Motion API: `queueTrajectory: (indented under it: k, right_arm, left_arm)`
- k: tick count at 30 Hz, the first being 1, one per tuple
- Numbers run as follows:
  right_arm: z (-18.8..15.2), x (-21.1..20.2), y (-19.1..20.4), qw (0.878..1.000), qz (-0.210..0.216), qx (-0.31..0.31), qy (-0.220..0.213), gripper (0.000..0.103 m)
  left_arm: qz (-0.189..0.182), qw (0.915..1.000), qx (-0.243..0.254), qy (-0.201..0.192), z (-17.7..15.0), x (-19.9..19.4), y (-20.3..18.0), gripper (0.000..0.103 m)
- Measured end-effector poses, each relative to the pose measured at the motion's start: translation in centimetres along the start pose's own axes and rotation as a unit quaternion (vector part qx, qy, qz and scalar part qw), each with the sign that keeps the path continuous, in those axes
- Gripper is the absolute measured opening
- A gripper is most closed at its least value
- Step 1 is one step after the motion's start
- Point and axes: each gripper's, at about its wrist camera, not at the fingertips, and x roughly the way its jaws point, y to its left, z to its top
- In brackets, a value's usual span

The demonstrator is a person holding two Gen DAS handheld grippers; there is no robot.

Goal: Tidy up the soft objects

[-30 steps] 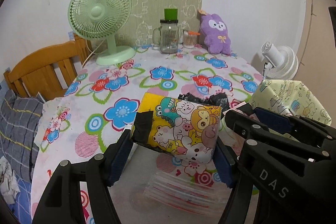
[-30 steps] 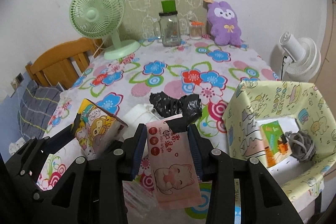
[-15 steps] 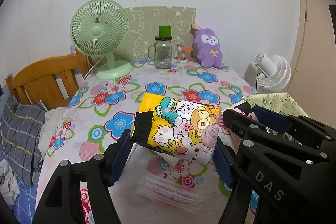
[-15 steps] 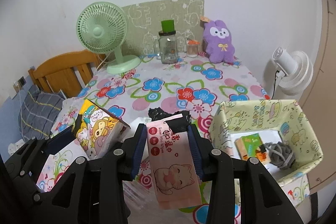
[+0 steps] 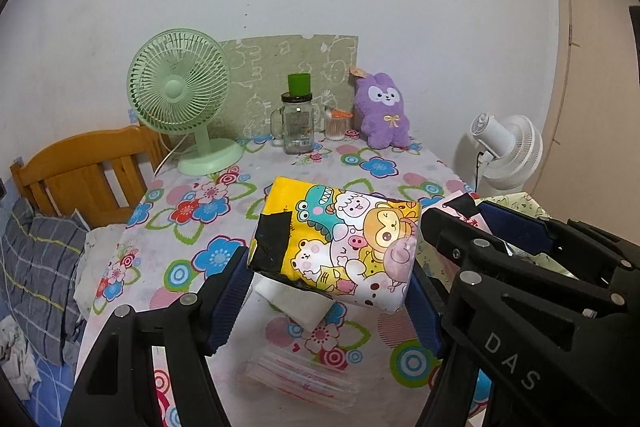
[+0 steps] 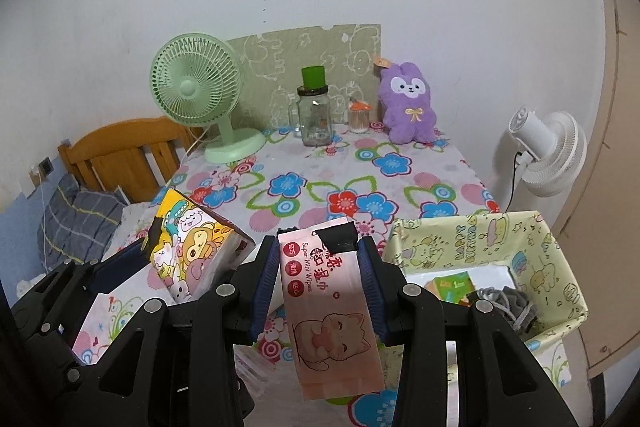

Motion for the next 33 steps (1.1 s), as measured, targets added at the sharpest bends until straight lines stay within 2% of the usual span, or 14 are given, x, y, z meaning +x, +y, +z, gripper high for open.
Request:
queueTrajectory:
  k: [33]
  right_arm:
    - [0.9,-0.1,-7.9,0.999,-0.03,0.031,-0.01,0.043]
  left_arm:
    - [-0.032,0.999,0.031,0.001,2.1,2.6,-7.3,0.074]
